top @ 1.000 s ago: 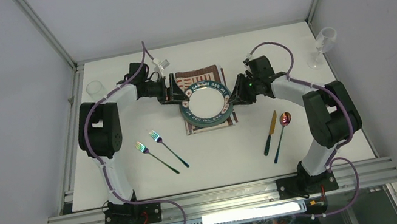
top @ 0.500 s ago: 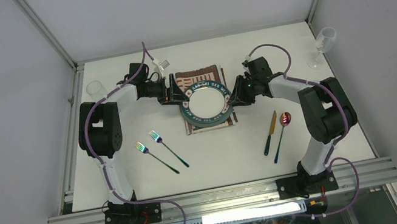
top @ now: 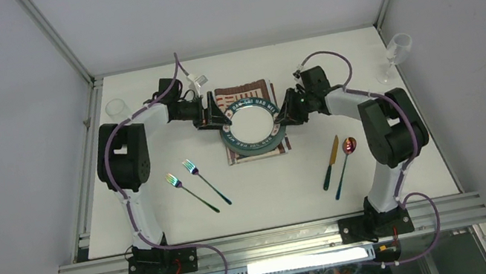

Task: Set the dinner table for one person
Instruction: Pick up the plate from the napkin.

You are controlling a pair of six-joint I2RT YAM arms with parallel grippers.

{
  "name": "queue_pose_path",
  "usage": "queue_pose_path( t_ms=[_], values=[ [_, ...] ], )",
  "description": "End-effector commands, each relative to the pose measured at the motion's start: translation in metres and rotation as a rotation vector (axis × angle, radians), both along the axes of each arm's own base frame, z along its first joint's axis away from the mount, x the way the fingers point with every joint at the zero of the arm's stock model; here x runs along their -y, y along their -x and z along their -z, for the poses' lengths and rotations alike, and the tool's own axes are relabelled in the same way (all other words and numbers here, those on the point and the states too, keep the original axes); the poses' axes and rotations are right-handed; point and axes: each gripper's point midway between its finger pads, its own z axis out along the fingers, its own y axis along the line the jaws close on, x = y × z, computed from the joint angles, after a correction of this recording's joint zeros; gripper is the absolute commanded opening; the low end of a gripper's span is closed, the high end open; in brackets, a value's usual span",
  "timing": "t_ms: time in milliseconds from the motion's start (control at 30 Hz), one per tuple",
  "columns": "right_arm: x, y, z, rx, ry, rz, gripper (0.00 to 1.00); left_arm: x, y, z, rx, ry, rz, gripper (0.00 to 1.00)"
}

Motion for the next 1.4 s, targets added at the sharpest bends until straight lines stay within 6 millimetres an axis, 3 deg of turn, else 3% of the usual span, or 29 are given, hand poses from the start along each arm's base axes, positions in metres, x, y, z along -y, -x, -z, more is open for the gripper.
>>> queue_pose_path(
  t_ms=[0,500,733,967,1367],
  values=[
    [-0.005,-0.012,-0.005,0.03,-0.019,-0.01,0.29,-0.001,-0.001,0.003,-0.015,0.003,-0.006,0.86],
    [-0.004,-0.009,-0.01,0.04,-0.017,-0.018,0.27,0.0,0.0,0.016,-0.063,-0.004,-0.012,0.83],
    [-0.004,-0.009,-0.012,0.048,-0.018,-0.018,0.26,-0.023,-0.012,-0.009,0.023,-0.038,-0.089,0.83],
    [-0.004,-0.008,-0.012,0.047,-0.024,-0.021,0.25,-0.045,-0.02,-0.013,0.009,-0.015,-0.138,0.83],
    [-0.003,-0.005,-0.011,0.047,-0.02,-0.019,0.24,-0.035,-0.018,-0.014,-0.014,0.014,-0.118,0.83]
  ],
)
